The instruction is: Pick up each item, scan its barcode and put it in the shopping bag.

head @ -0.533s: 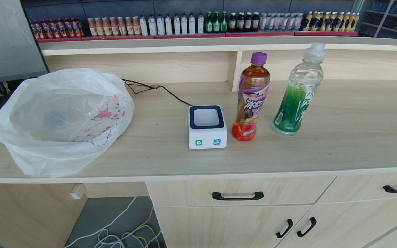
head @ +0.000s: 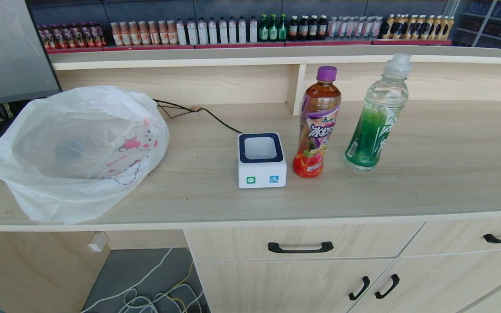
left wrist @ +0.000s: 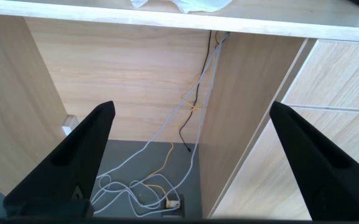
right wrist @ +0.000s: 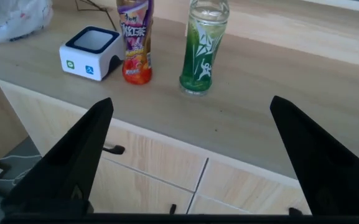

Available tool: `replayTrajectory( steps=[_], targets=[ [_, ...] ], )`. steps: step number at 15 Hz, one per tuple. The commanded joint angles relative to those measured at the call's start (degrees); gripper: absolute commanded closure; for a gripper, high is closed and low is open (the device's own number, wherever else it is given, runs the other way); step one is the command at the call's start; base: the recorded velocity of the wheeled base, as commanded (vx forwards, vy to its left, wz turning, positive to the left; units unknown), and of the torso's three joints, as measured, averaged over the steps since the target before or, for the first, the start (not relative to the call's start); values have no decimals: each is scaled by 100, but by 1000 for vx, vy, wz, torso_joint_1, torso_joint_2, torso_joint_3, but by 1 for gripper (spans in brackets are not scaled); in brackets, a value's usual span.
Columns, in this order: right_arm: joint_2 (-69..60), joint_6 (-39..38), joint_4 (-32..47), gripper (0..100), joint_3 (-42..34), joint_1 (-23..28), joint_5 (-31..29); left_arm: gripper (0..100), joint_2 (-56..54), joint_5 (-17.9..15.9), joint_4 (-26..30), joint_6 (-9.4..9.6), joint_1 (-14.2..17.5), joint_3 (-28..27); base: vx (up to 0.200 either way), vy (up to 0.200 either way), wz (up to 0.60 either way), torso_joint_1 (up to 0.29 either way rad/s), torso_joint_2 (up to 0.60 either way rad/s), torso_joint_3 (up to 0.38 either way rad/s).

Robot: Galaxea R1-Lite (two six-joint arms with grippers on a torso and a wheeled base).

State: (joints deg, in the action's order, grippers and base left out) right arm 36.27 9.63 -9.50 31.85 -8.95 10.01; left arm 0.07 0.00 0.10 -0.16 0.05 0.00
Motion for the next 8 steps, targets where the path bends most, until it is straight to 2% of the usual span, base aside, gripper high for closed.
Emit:
replayTrajectory(
  steps=[1, 4, 8],
  targets=[
    [566, 215, -131, 0, -13, -327, 1, 0, 1, 0, -1, -2, 4, 0, 0, 0, 0, 0, 0, 0],
    [1365, 522, -870, 0, -13, -845, -8, 0, 1, 0, -1, -2, 4, 0, 0, 0, 0, 0, 0, 0],
    [2447, 540, -2250, 0, -48, -995, -16, 0, 1, 0, -1, -2, 4, 0, 0, 0, 0, 0, 0, 0]
  ],
)
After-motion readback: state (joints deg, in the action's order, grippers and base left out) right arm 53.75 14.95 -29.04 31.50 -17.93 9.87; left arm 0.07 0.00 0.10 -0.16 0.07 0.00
